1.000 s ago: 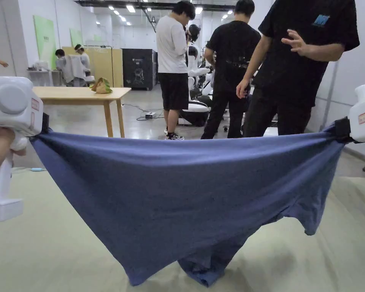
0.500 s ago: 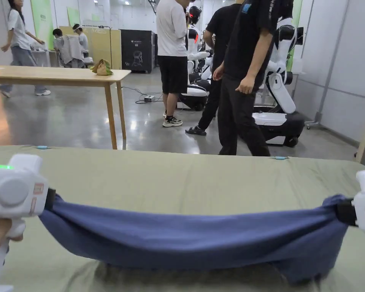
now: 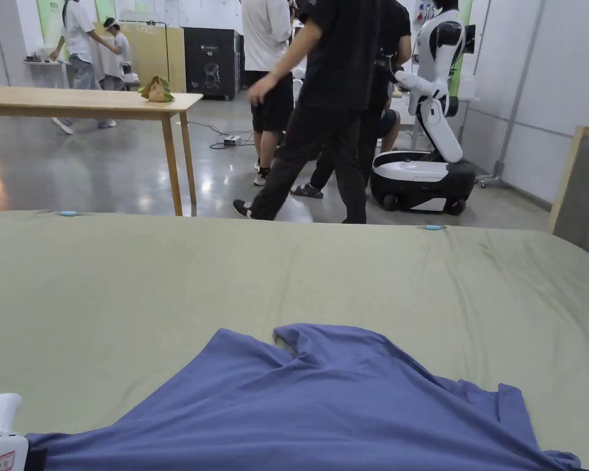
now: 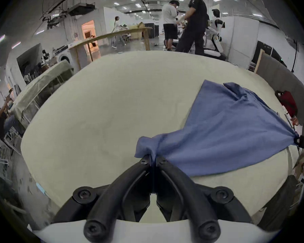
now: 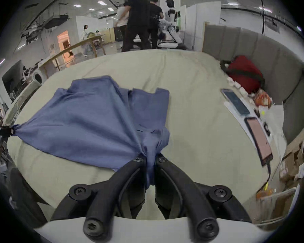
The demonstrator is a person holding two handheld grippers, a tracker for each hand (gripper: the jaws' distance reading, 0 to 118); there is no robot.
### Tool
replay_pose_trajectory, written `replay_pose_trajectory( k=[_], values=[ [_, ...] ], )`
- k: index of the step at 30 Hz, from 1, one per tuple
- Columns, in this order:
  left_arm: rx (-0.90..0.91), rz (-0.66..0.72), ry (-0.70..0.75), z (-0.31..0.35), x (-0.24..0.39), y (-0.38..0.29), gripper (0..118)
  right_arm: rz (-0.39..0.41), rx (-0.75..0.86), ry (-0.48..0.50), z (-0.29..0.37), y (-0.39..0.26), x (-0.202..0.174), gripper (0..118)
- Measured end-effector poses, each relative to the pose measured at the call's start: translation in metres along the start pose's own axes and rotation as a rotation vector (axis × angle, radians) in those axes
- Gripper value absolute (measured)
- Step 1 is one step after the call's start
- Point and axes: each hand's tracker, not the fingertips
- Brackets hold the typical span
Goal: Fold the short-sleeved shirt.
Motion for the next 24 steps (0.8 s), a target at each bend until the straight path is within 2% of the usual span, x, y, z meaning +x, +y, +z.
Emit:
replay_pose_trajectory(
  k=[6,7,8,9,10,11,13,16,17,18,19,20,21,22,24],
  values=[
    [-0.017,0.002,-0.014,-0.006,0.001,-0.004,1,0.026,-0.025,-0.012,-0.008,0.002,-0.004,11],
    [-0.016,0.006,-0.022,-0.006,-0.001,-0.004,1,0.022,-0.026,-0.011,-0.008,0.004,-0.003,18],
    [-0.008,0.009,-0.036,-0.006,-0.001,-0.004,5,0.013,-0.026,-0.02,-0.006,0.006,-0.004,56],
    [0.0,0.011,-0.065,-0.005,-0.002,-0.004,20,-0.005,-0.017,-0.025,-0.005,0.008,-0.002,97],
    [0.005,0.022,-0.077,-0.004,-0.004,-0.005,60,-0.024,0.0,-0.021,-0.003,0.009,-0.002,118],
    [0.006,0.027,-0.087,-0.005,-0.005,-0.005,117,-0.062,0.076,-0.014,0.007,0.008,-0.003,114],
    [0.02,0.036,-0.079,0.01,-0.005,-0.008,112,-0.041,0.076,-0.024,0.014,0.014,-0.008,114],
    [0.153,0.052,-0.039,0.026,0.003,-0.004,112,-0.01,0.211,-0.045,0.036,0.016,-0.029,112],
    [0.198,0.05,-0.036,0.034,0.007,-0.003,108,0.0,0.248,-0.045,0.044,0.019,-0.04,100],
    [0.235,0.044,-0.026,0.043,0.011,-0.003,100,0.005,0.302,-0.044,0.052,0.017,-0.052,80],
    [0.28,0.046,-0.007,0.052,0.017,-0.004,82,-0.001,0.355,-0.046,0.06,0.013,-0.063,51],
    [0.328,0.029,-0.01,0.052,0.01,-0.007,39,-0.008,0.402,-0.047,0.066,0.01,-0.075,18],
    [0.353,0.003,-0.007,0.055,0.012,-0.009,0,-0.012,0.45,-0.047,0.071,0.007,-0.086,12],
    [0.371,-0.012,0.01,0.057,0.016,-0.011,0,-0.01,0.479,-0.048,0.076,0.003,-0.096,12],
    [0.427,-0.049,0.048,0.076,0.025,-0.02,0,0.014,0.498,0.02,0.082,-0.004,-0.113,5]
  ],
)
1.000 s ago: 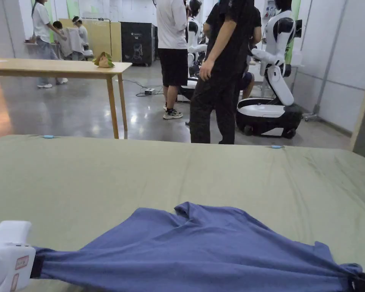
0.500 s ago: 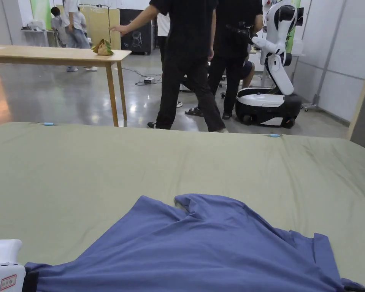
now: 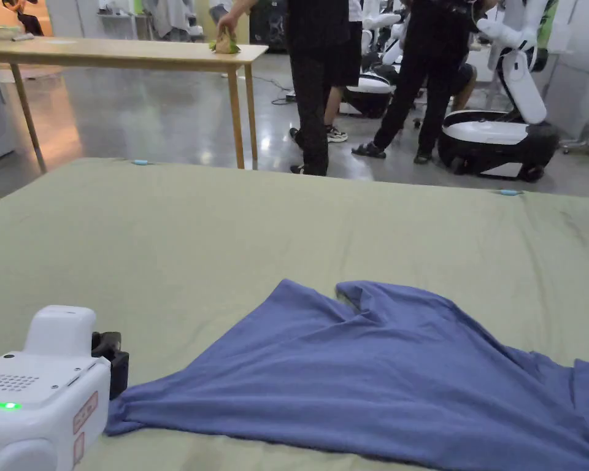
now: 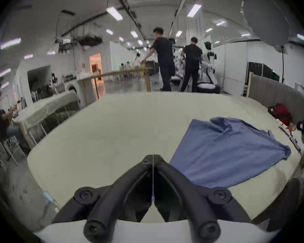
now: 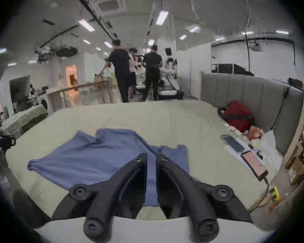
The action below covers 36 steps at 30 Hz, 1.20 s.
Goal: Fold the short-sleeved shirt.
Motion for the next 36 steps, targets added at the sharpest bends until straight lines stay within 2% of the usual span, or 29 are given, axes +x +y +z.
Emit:
replay_pose_trajectory(
  k=[2,5,12,13,14,15,16,17,20,22,24,25,26,27,28,29,31,32,36],
  values=[
    [-0.009,-0.027,0.004,0.009,0.002,-0.003,0,0.014,0.025,-0.006,0.007,-0.004,-0.018,3],
    [-0.077,0.002,-0.018,0.0,-0.012,-0.011,0,0.062,0.015,0.021,0.011,-0.009,-0.037,2],
    [-0.298,0.075,-0.096,-0.055,-0.045,-0.026,0,0.072,-0.048,0.086,0.004,-0.028,-0.059,0],
    [-0.318,0.083,-0.112,-0.062,-0.047,-0.027,12,0.074,-0.056,0.087,-0.001,-0.03,-0.059,0],
    [-0.327,0.078,-0.108,-0.07,-0.048,-0.028,45,0.077,-0.066,0.09,-0.003,-0.032,-0.06,1],
    [-0.353,0.071,-0.108,-0.08,-0.048,-0.03,86,0.08,-0.076,0.091,-0.006,-0.034,-0.06,1],
    [-0.393,0.058,-0.11,-0.087,-0.046,-0.033,112,0.082,-0.083,0.091,-0.008,-0.035,-0.06,0],
    [-0.407,0.046,-0.108,-0.092,-0.045,-0.036,115,0.082,-0.09,0.094,-0.012,-0.035,-0.06,0],
    [-0.441,-0.005,-0.058,-0.113,-0.04,-0.039,113,0.07,-0.111,0.099,-0.018,-0.039,-0.058,1],
    [-0.506,-0.016,-0.079,-0.127,-0.037,-0.044,111,0.067,-0.127,0.103,-0.023,-0.039,-0.057,0],
    [-0.531,-0.016,-0.106,-0.134,-0.035,-0.047,94,0.074,-0.138,0.097,-0.026,-0.041,-0.055,1],
    [-0.533,-0.02,-0.111,-0.135,-0.032,-0.048,84,0.074,-0.145,0.097,-0.028,-0.042,-0.054,1],
    [-0.537,-0.02,-0.126,-0.133,-0.03,-0.047,68,0.07,-0.152,0.097,-0.03,-0.042,-0.053,1],
    [-0.533,-0.009,-0.143,-0.13,-0.027,-0.046,49,0.062,-0.158,0.097,-0.032,-0.044,-0.05,1],
    [-0.531,0.003,-0.176,-0.126,-0.028,-0.044,22,0.054,-0.166,0.098,-0.033,-0.044,-0.048,1],
    [-0.527,0.005,-0.191,-0.124,-0.026,-0.043,2,0.047,-0.171,0.097,-0.035,-0.044,-0.048,1],
    [-0.515,0.015,-0.202,-0.124,-0.017,-0.041,2,0.038,-0.18,0.096,-0.038,-0.044,-0.045,1],
    [-0.522,-0.05,-0.173,-0.124,-0.017,-0.04,2,0.031,-0.184,0.096,-0.039,-0.044,-0.043,1],
    [-0.52,-0.032,-0.186,-0.124,-0.02,-0.04,2,0.025,-0.205,0.098,-0.048,-0.04,-0.037,1]
  ],
)
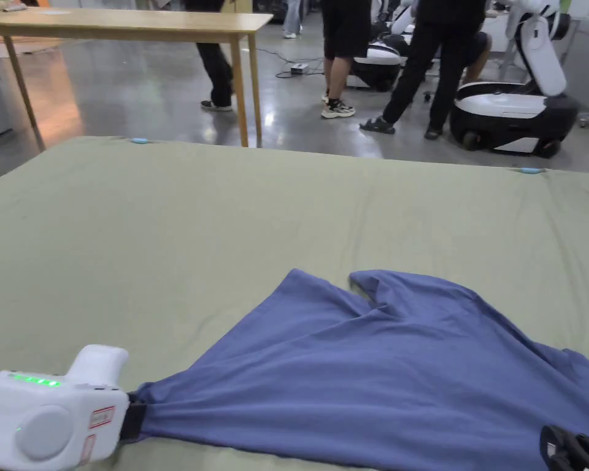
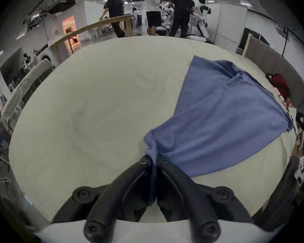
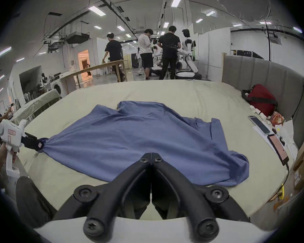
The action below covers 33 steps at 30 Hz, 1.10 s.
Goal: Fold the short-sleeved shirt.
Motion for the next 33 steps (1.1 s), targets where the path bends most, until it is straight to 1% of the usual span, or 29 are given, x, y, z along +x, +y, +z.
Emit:
replay_pose_trajectory(
  k=[5,7,9,12,13,14,15,16,17,18,19,20,21,22,23,24,25,26,27,28,29,30,31,32,33],
  values=[
    [0.006,-0.011,-0.005,0.001,0.0,-0.001,1,-0.002,-0.026,0.002,-0.03,0.023,0.017,1],
    [0.01,-0.016,-0.006,0.001,0.001,0.0,1,0.02,-0.043,-0.008,-0.054,0.039,0.024,1],
    [0.008,-0.024,-0.012,0.003,0.004,0.001,1,0.055,-0.069,-0.01,-0.084,0.059,0.03,1],
    [0.011,-0.016,-0.026,0.002,0.002,0.006,1,0.054,-0.124,0.016,-0.139,0.093,0.043,1],
    [0.01,-0.014,-0.031,0.001,0.001,0.007,1,0.058,-0.164,0.033,-0.158,0.105,0.045,3],
    [0.012,-0.01,-0.034,0.0,0.001,0.008,1,0.062,-0.183,0.029,-0.177,0.115,0.048,24],
    [0.011,-0.008,-0.04,0.0,0.0,0.009,1,0.073,-0.186,0.02,-0.195,0.123,0.049,52],
    [0.01,-0.006,-0.043,-0.001,0.0,0.011,1,0.101,-0.218,0.005,-0.211,0.13,0.051,88],
    [0.013,-0.006,-0.044,-0.001,0.001,0.012,1,0.126,-0.265,0.01,-0.231,0.138,0.053,118],
    [0.012,-0.011,-0.043,-0.001,0.002,0.012,1,0.135,-0.319,0.026,-0.249,0.142,0.055,118],
    [0.011,-0.016,-0.042,-0.001,0.003,0.013,1,0.137,-0.296,0.024,-0.254,0.149,0.052,115],
    [0.008,-0.022,-0.042,-0.002,0.003,0.015,1,0.147,-0.342,0.027,-0.264,0.154,0.051,115],
    [0.006,-0.028,-0.039,-0.002,0.004,0.016,1,0.157,-0.375,0.006,-0.277,0.154,0.049,115],
    [0.005,-0.033,-0.038,-0.003,0.005,0.016,1,0.158,-0.373,-0.005,-0.285,0.155,0.047,115],
    [0.003,-0.034,-0.038,-0.003,0.005,0.017,1,0.164,-0.395,-0.001,-0.293,0.155,0.047,114],
    [0.0,-0.036,-0.039,-0.005,0.005,0.018,1,0.175,-0.438,0.004,-0.301,0.154,0.047,110],
    [-0.005,-0.035,-0.039,-0.006,0.005,0.019,1,0.187,-0.466,0.001,-0.307,0.15,0.046,97],
    [-0.007,-0.033,-0.039,-0.007,0.005,0.02,1,0.211,-0.483,-0.018,-0.31,0.148,0.044,74],
    [-0.009,-0.029,-0.039,-0.007,0.004,0.02,1,0.241,-0.492,-0.024,-0.311,0.145,0.04,65],
    [-0.011,-0.025,-0.04,-0.009,-0.001,0.02,1,0.235,-0.488,0.04,-0.305,0.145,0.039,61],
    [-0.012,-0.021,-0.041,-0.01,-0.004,0.02,1,0.205,-0.476,0.041,-0.301,0.146,0.037,61],
    [-0.013,-0.019,-0.042,-0.01,-0.005,0.02,1,0.223,-0.463,0.034,-0.291,0.149,0.031,43],
    [-0.014,-0.015,-0.043,-0.01,-0.005,0.02,1,0.276,-0.442,0.06,-0.282,0.152,0.025,14],
    [-0.015,-0.013,-0.043,-0.01,-0.005,0.02,1,0.306,-0.403,0.037,-0.271,0.153,0.021,2],
    [-0.018,-0.011,-0.043,-0.009,-0.006,0.021,1,0.334,-0.403,0.036,-0.265,0.156,0.021,2]
  ],
)
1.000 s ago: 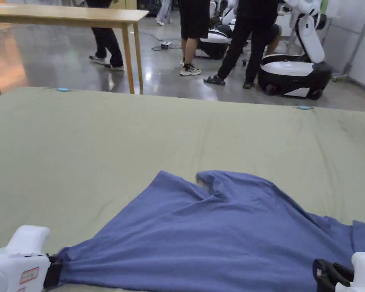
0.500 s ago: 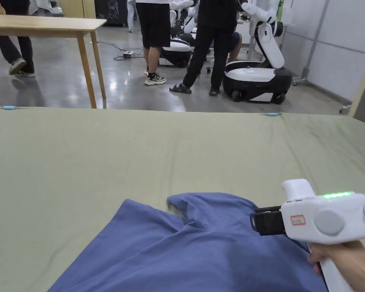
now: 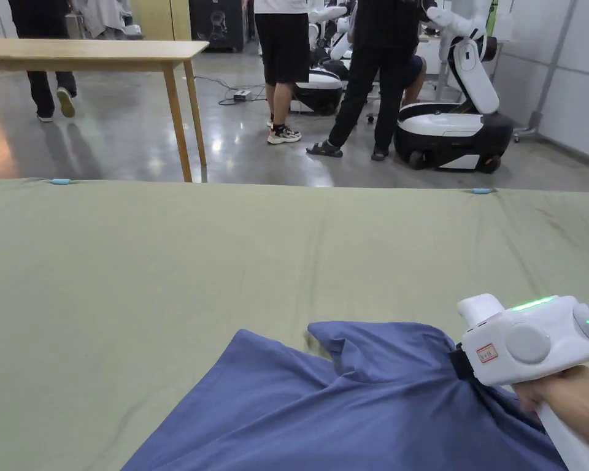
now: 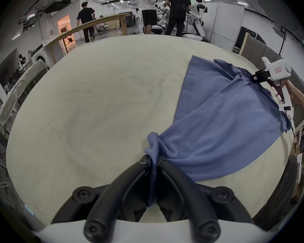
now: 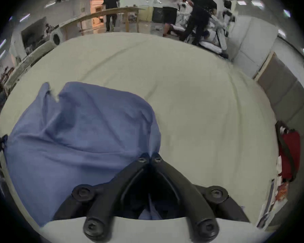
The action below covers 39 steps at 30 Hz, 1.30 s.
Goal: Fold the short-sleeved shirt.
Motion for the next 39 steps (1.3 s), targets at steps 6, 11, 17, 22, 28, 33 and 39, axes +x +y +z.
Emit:
replay_pose_trajectory(
  k=[6,11,17,22,28,33,39],
  values=[
    [0.062,0.033,0.014,0.029,-0.002,0.013,1,-0.03,0.177,0.006,0.095,0.005,0.017,2],
    [0.203,0.014,0.021,0.077,0.006,0.048,1,0.017,0.316,-0.05,0.192,0.011,0.028,2],
    [0.368,0.0,0.046,0.152,0.021,0.106,1,0.003,0.461,-0.139,0.294,0.015,0.052,2],
    [0.487,0.018,0.054,0.218,0.029,0.162,1,-0.068,0.581,-0.182,0.366,0.012,0.073,2],
    [0.578,0.043,0.073,0.269,0.044,0.226,1,-0.131,0.673,-0.225,0.415,0.018,0.086,2],
    [0.605,0.047,0.101,0.28,0.056,0.262,1,-0.212,0.707,-0.226,0.418,0.03,0.094,2],
    [0.59,0.036,0.142,0.27,0.064,0.289,1,-0.249,0.695,-0.204,0.4,0.058,0.107,2]
  ],
)
